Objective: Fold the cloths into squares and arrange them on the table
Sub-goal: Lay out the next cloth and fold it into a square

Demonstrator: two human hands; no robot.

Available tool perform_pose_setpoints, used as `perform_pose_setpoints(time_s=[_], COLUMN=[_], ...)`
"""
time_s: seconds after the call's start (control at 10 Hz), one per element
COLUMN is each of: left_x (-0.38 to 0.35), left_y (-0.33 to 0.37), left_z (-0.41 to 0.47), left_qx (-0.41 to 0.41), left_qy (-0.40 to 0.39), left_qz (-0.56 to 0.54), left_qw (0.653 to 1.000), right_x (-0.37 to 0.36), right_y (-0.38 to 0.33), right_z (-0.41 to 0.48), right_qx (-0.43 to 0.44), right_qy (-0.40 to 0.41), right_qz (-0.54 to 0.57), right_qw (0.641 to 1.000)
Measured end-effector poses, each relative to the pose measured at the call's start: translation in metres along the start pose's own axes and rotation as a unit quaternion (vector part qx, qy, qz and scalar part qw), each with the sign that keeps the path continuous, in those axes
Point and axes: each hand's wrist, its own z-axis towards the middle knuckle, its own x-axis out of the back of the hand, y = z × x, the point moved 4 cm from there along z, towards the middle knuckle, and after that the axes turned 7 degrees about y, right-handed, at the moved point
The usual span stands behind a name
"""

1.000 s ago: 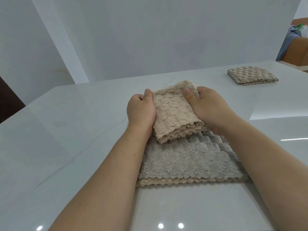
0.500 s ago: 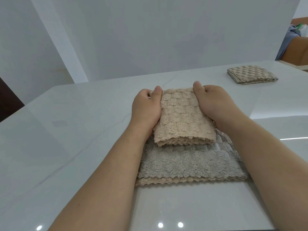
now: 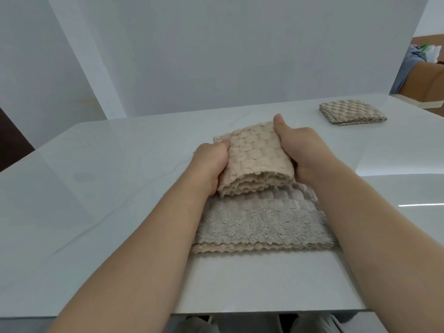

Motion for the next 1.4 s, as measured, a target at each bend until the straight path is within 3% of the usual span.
perform_pose_setpoints(time_s=[0.1, 0.2, 0.3, 0.4, 0.7, 0.8, 0.9, 1.0, 1.2, 1.4], left_x=[-0.004, -0.017, -0.046, -0.089, -0.248, -0.288, -0.311, -0.326, -0.339, -0.338], left_y=[0.013, 0.025, 0.037, 0.047, 0.054, 0.051, 0.05, 0.053, 0.047, 0.047], left_z=[-0.007, -0.015, -0.021, -0.032, -0.044, -0.036, -0.043, -0.046, -0.063, -0.065], left_qx=[-0.067, -0.102, -0.158, -0.199, -0.215, -0.213, -0.209, -0.2, -0.258, -0.273], left_qy=[0.046, 0.055, 0.067, 0.069, -0.054, -0.038, -0.013, -0.037, -0.061, -0.028], left_qz=[0.053, 0.1, 0.162, 0.195, 0.283, 0.297, 0.353, 0.377, 0.464, 0.516], left_qw=[0.995, 0.988, 0.972, 0.958, 0.933, 0.93, 0.912, 0.904, 0.845, 0.812], right_x=[0.0, 0.012, 0.036, 0.073, 0.199, 0.222, 0.238, 0.248, 0.274, 0.286], right_y=[-0.002, -0.009, -0.017, -0.011, 0.014, 0.023, 0.031, 0.031, 0.045, 0.049], right_z=[-0.007, -0.004, 0.002, 0.015, 0.071, 0.093, 0.118, 0.134, 0.15, 0.135], right_qx=[-0.098, -0.067, 0.068, 0.143, 0.095, 0.091, 0.088, 0.082, 0.027, 0.049], right_qy=[-0.083, -0.056, 0.01, 0.052, 0.09, 0.094, 0.091, 0.104, 0.111, 0.195], right_qz=[0.093, 0.043, -0.127, -0.236, -0.417, -0.451, -0.493, -0.507, -0.548, -0.553], right_qw=[0.987, 0.995, 0.99, 0.96, 0.899, 0.883, 0.861, 0.852, 0.828, 0.809])
